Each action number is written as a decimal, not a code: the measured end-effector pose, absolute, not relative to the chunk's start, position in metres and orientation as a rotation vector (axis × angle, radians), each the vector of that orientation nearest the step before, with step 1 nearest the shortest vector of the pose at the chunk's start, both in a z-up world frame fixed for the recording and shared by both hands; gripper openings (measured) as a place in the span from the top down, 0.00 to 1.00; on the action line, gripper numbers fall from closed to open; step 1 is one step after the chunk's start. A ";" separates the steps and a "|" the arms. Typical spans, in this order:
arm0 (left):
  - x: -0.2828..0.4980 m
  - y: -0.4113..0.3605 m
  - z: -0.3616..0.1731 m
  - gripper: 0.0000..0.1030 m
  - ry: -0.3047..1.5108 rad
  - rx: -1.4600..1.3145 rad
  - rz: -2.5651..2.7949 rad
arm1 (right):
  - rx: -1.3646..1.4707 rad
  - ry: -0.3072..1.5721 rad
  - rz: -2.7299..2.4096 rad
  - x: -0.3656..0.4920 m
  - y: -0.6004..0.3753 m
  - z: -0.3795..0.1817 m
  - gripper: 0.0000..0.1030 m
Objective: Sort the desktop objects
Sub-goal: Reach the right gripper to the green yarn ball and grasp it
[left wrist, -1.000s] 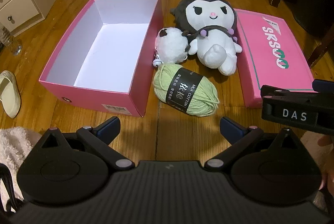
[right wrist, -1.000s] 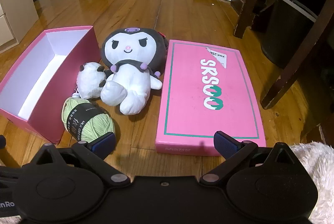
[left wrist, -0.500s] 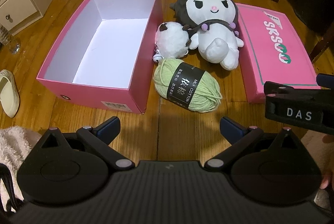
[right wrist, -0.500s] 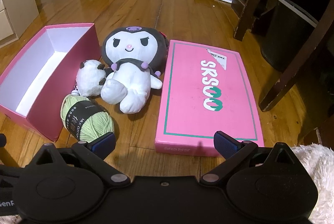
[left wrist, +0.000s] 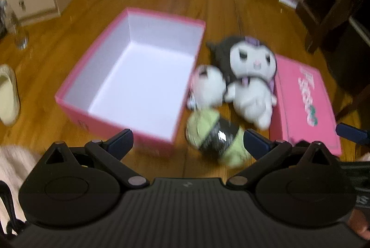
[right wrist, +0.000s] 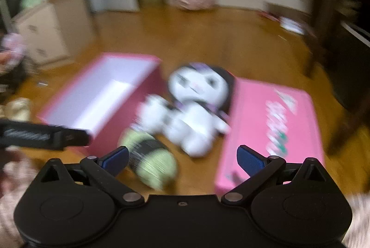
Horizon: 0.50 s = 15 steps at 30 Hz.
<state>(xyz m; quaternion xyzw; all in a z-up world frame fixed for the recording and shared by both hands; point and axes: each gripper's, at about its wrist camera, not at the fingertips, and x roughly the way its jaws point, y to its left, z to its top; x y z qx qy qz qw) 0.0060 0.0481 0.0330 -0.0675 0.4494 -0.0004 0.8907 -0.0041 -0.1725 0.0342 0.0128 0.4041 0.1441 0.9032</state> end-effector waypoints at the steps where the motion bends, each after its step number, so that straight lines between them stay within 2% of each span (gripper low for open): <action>1: 0.009 0.051 0.038 0.00 0.912 -0.134 0.001 | 0.039 0.817 0.338 0.000 -0.173 0.041 0.01; 5: 0.030 0.066 0.049 0.00 0.836 -0.130 0.039 | 0.033 0.825 0.471 0.024 -0.164 0.049 0.01; 8: 0.051 0.075 0.036 0.00 0.864 -0.132 0.050 | 0.070 0.964 0.494 0.050 -0.152 0.031 0.02; 12: 0.073 0.082 0.011 0.00 0.952 -0.072 -0.004 | 0.103 1.137 0.510 0.078 -0.131 0.004 0.09; 15: 0.083 0.088 -0.005 0.00 0.972 -0.069 -0.013 | 0.117 1.193 0.506 0.081 -0.121 -0.022 0.15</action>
